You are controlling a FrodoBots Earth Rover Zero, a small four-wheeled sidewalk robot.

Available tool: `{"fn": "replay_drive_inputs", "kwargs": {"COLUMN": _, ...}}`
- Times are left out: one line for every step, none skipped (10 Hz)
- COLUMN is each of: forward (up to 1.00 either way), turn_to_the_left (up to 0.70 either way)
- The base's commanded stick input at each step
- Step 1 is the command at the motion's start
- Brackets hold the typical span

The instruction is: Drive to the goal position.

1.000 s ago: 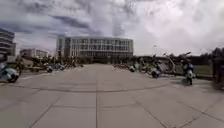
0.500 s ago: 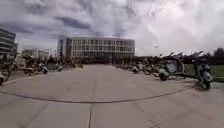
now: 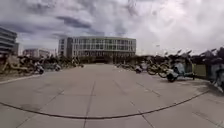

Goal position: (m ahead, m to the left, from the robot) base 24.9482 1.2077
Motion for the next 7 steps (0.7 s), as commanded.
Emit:
{"fn": "replay_drive_inputs", "kwargs": {"forward": 1.0, "turn_to_the_left": 0.0}}
{"fn": "replay_drive_inputs", "kwargs": {"forward": 1.0, "turn_to_the_left": 0.0}}
{"fn": "replay_drive_inputs", "kwargs": {"forward": 1.0, "turn_to_the_left": 0.0}}
{"fn": "replay_drive_inputs", "kwargs": {"forward": 1.0, "turn_to_the_left": 0.0}}
{"fn": "replay_drive_inputs", "kwargs": {"forward": 1.0, "turn_to_the_left": 0.0}}
{"fn": "replay_drive_inputs", "kwargs": {"forward": 1.0, "turn_to_the_left": 0.0}}
{"fn": "replay_drive_inputs", "kwargs": {"forward": 1.0, "turn_to_the_left": 0.0}}
